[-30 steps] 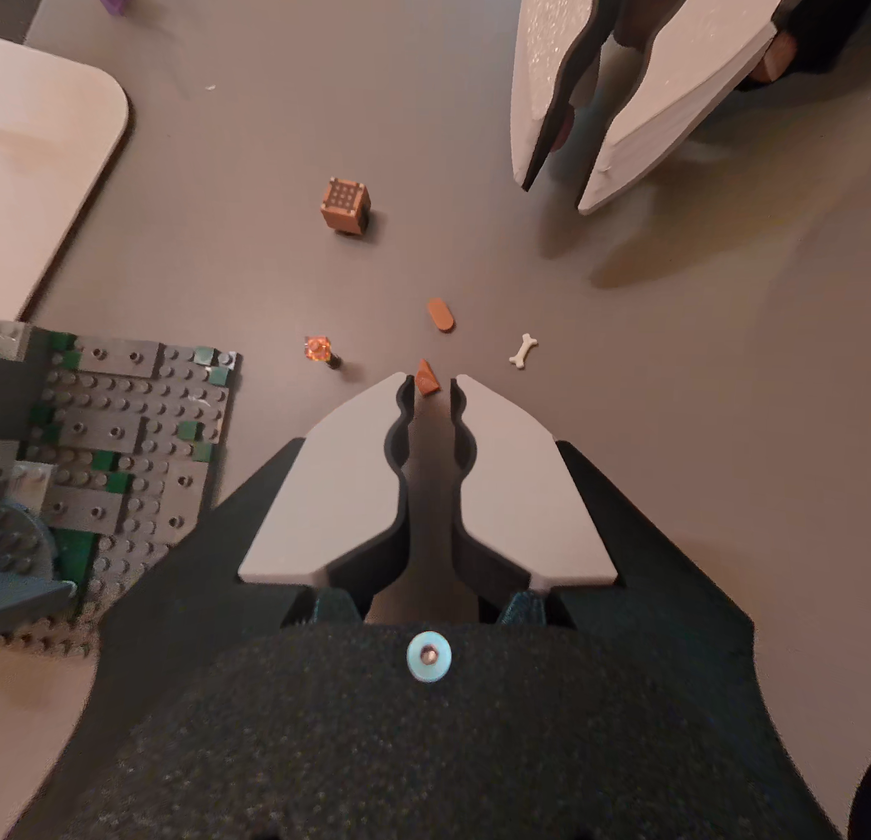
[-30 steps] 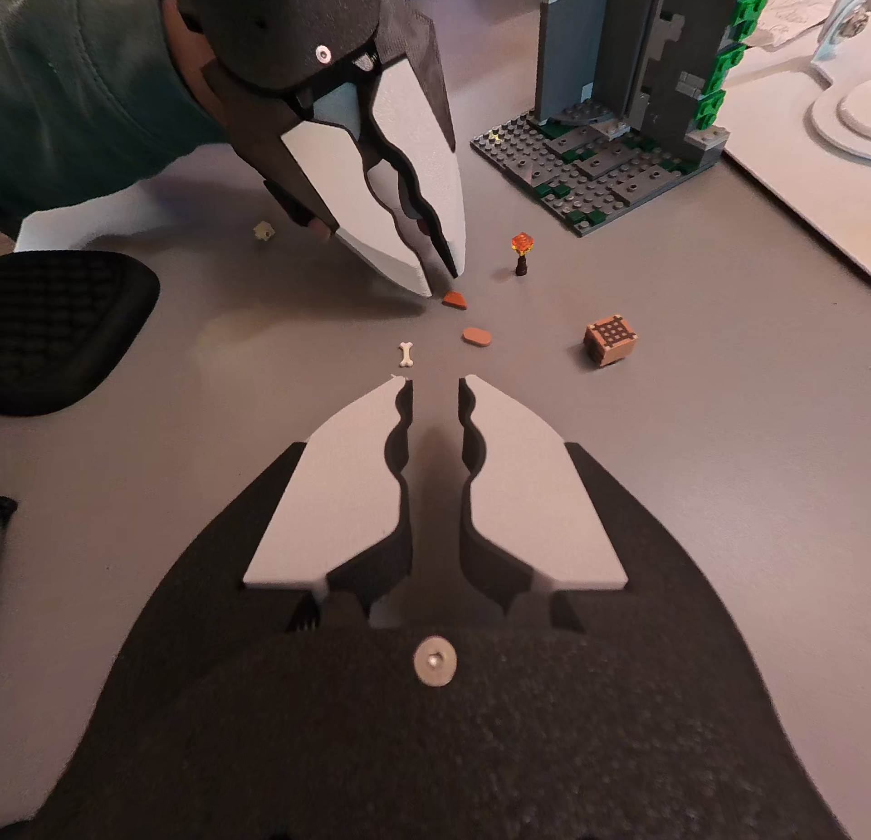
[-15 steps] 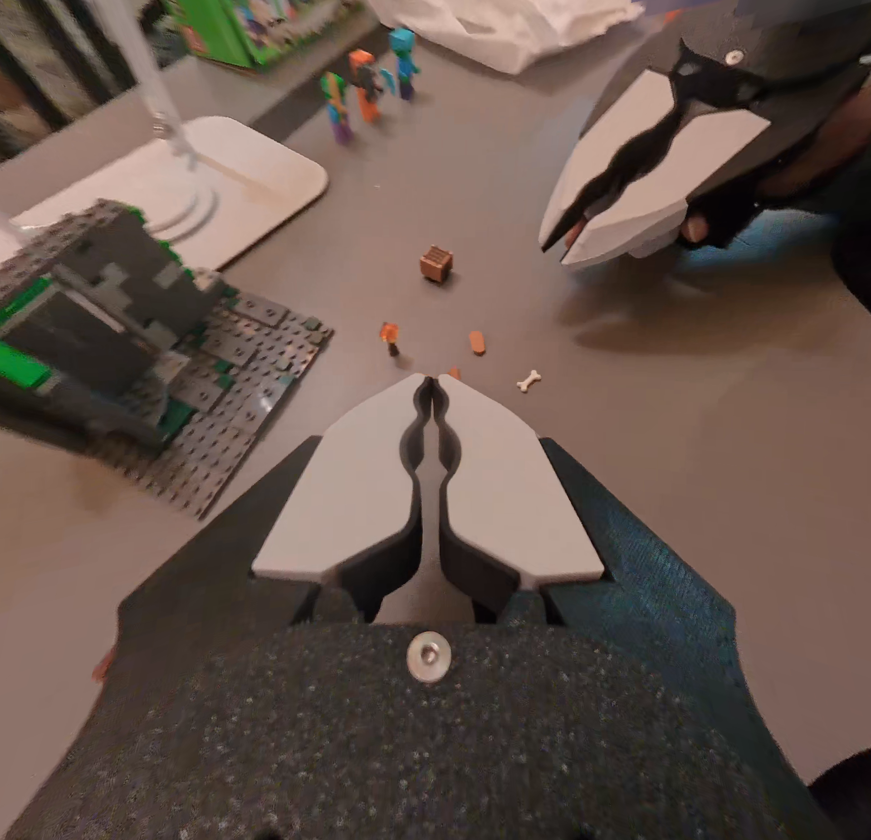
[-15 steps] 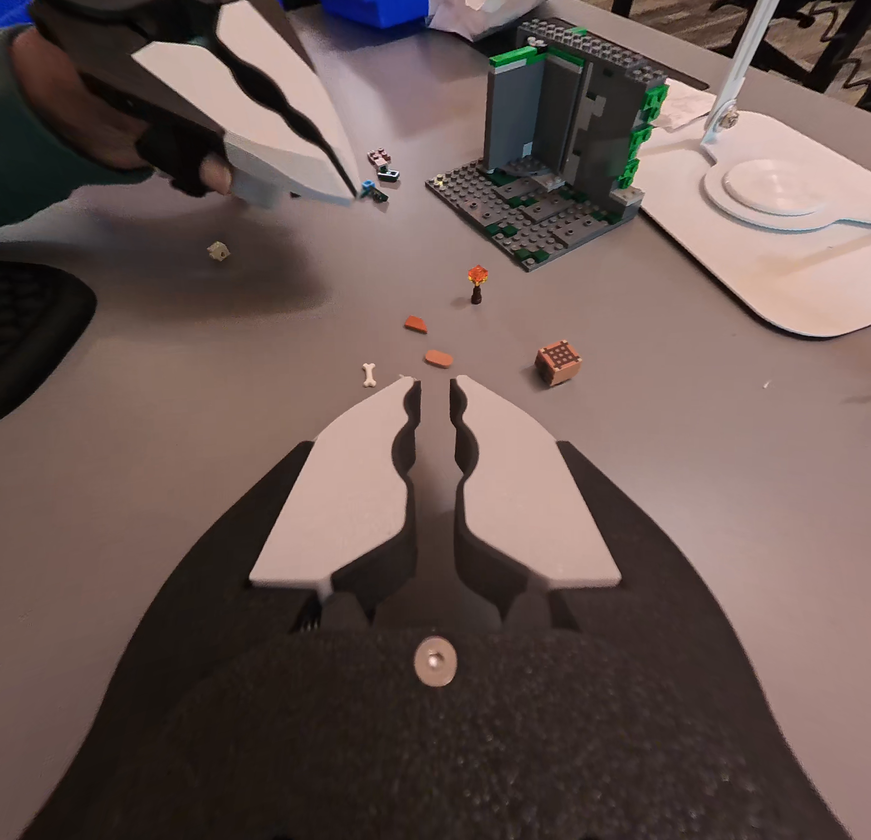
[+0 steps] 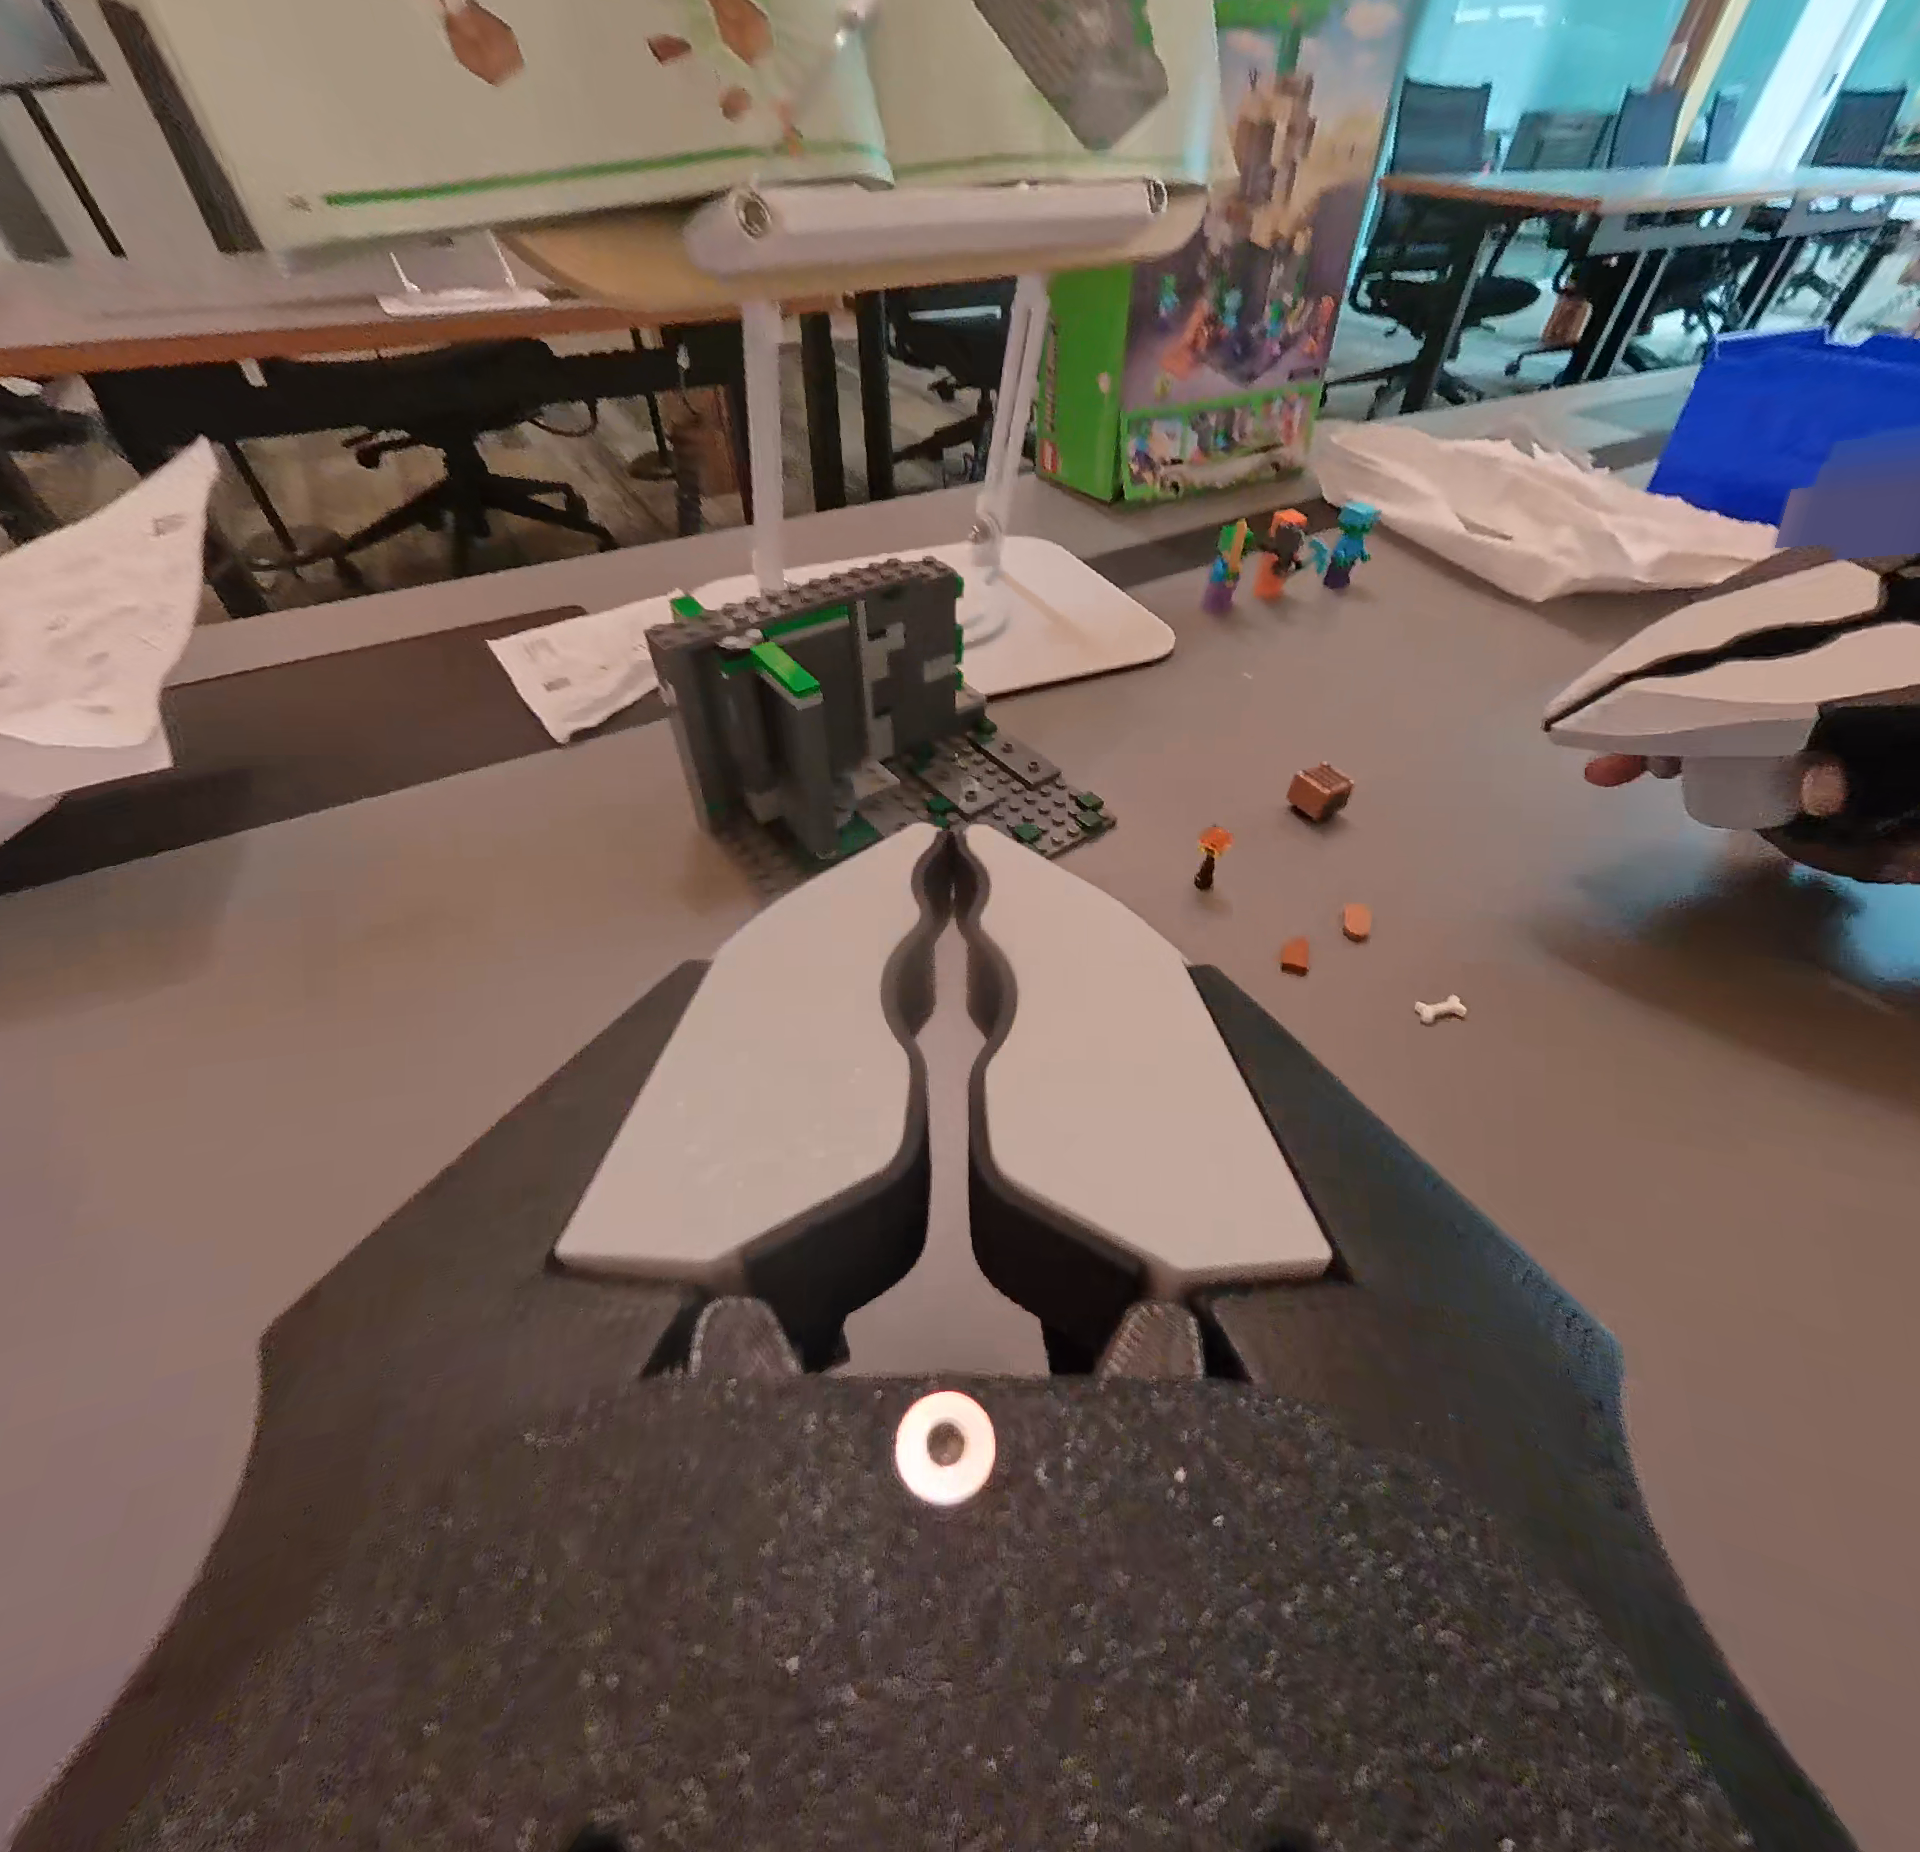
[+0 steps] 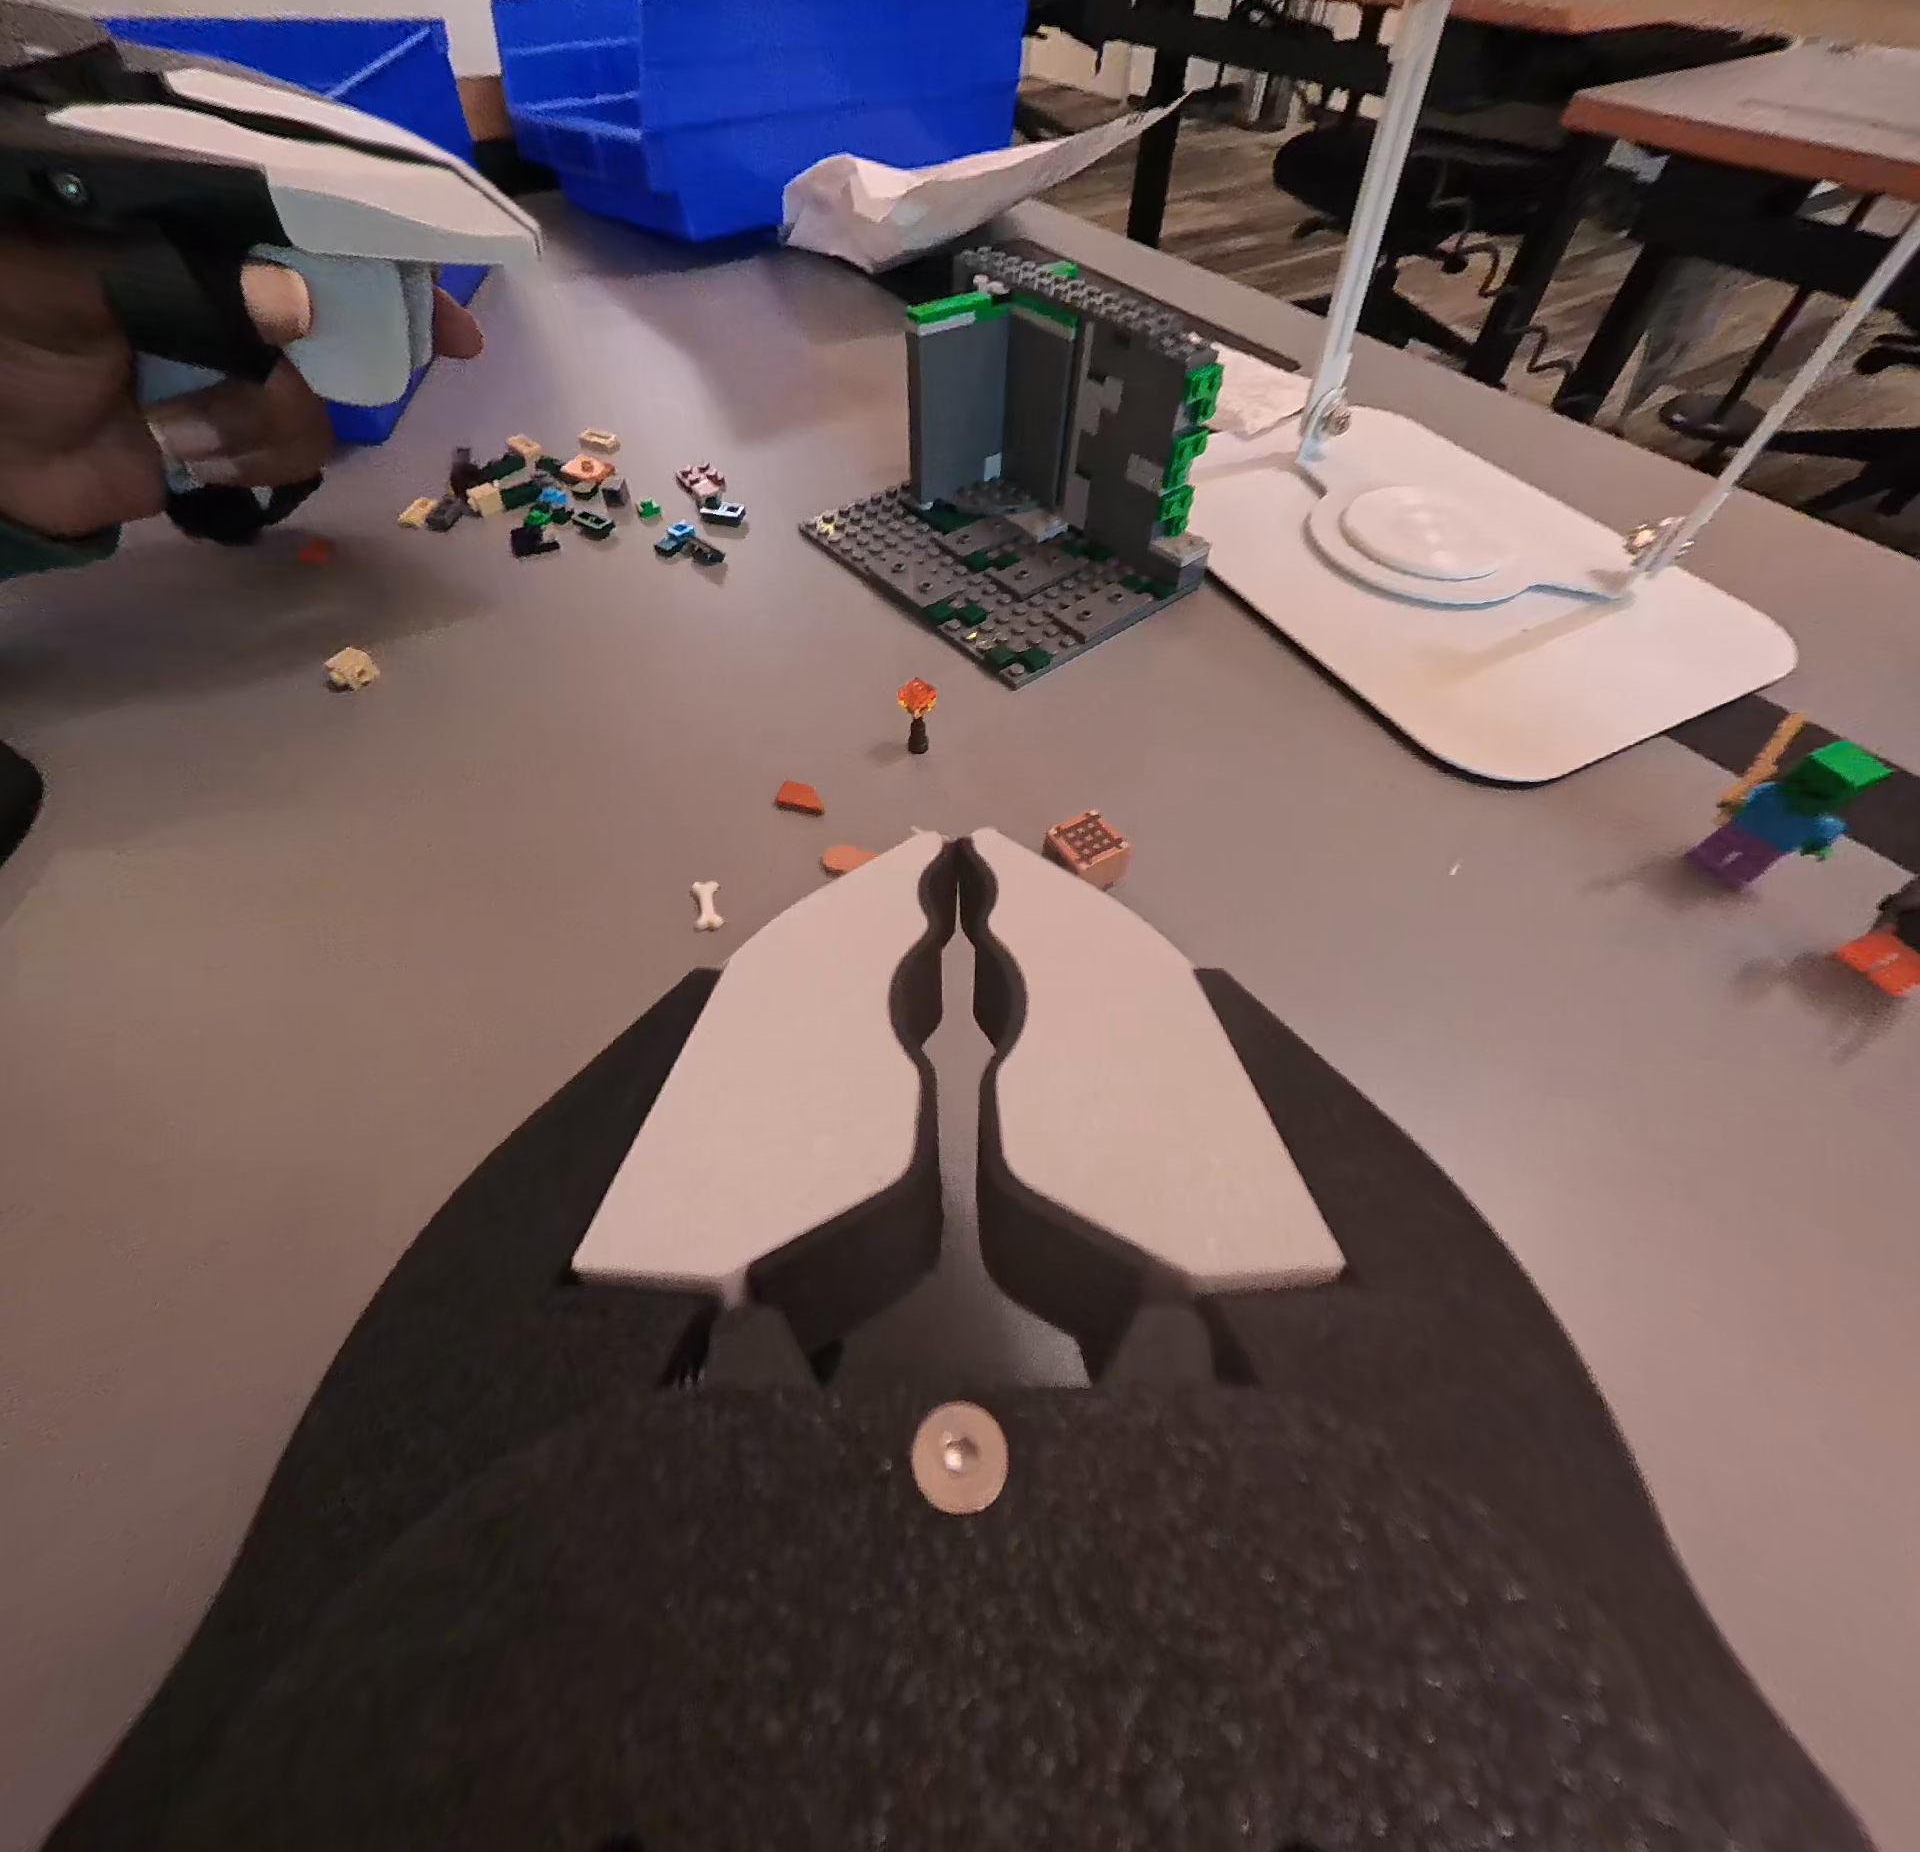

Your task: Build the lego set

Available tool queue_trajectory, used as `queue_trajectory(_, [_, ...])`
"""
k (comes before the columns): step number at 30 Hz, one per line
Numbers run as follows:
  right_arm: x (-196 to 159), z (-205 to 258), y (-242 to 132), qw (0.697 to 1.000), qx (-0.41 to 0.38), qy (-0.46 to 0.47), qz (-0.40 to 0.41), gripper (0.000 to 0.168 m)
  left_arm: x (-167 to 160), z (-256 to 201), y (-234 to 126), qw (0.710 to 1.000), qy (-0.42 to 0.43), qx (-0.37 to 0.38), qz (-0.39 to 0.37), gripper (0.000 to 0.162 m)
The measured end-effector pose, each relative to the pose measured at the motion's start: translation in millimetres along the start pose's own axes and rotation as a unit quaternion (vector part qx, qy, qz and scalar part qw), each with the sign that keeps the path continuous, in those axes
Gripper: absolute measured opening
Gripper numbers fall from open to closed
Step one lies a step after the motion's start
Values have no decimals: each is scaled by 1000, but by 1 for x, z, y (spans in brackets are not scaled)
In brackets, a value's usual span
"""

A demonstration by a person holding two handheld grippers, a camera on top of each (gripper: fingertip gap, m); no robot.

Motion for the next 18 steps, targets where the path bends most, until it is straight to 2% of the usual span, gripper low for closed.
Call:
queue_trajectory(6, [0,-4,-2,999,-29,-10,-13,0,-2,4,-7,999,10,26,-31,0])
queue_trajectory(18, [-7,-10,2,1000,-26,6,-5,0,-4,35,-35,993,3,108,42,0])
Point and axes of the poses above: each gripper's, where its closed fingertips meet, y out along the fingers, x out of its top, z = x × y across the jaws, the point moved 7 cm from there along -y, back along the fingers, and after that the axes turned 6 degrees about z, right-handed, at the moved point
